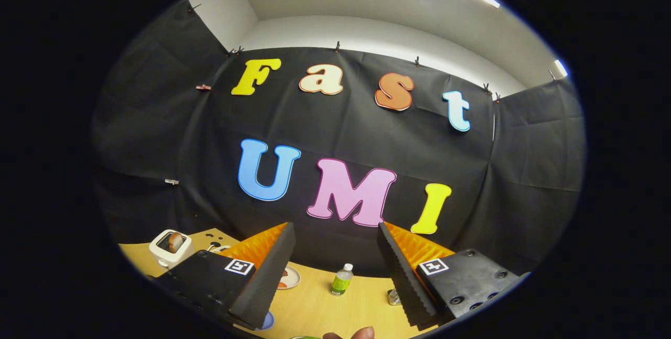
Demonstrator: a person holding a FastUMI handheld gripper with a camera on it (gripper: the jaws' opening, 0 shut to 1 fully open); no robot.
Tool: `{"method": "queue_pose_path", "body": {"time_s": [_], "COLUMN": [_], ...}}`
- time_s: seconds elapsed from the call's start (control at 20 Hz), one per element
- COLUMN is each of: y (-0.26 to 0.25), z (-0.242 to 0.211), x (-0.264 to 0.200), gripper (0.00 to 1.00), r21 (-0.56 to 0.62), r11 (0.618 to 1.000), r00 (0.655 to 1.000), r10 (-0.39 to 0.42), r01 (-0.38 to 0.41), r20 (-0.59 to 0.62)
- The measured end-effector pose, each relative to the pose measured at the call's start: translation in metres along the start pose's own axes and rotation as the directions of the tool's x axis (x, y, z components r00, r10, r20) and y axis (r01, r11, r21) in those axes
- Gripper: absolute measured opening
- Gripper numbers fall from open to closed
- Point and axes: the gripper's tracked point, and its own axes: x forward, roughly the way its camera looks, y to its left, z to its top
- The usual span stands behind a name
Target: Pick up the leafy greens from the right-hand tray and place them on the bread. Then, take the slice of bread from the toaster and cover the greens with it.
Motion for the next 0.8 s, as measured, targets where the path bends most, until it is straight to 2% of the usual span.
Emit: {"method": "queue_pose_path", "body": {"time_s": [0.15,0.4,0.55,0.8], "y": [0.004,0.008,0.001,-0.008], "z": [0.001,0.007,0.002,-0.005], "x": [-0.004,-0.008,-0.012,-0.021], "gripper": [0.98,0.98,0.98,0.98], "r21": [-0.002,-0.006,-0.007,0.008], "r11": [1.0,0.999,0.999,1.0], "r00": [1.0,0.999,0.999,1.0], "r10": [-0.014,0.032,0.031,-0.01], "r01": [0.014,-0.032,-0.031,0.01], "r20": [0.013,0.021,0.009,0.001]}}
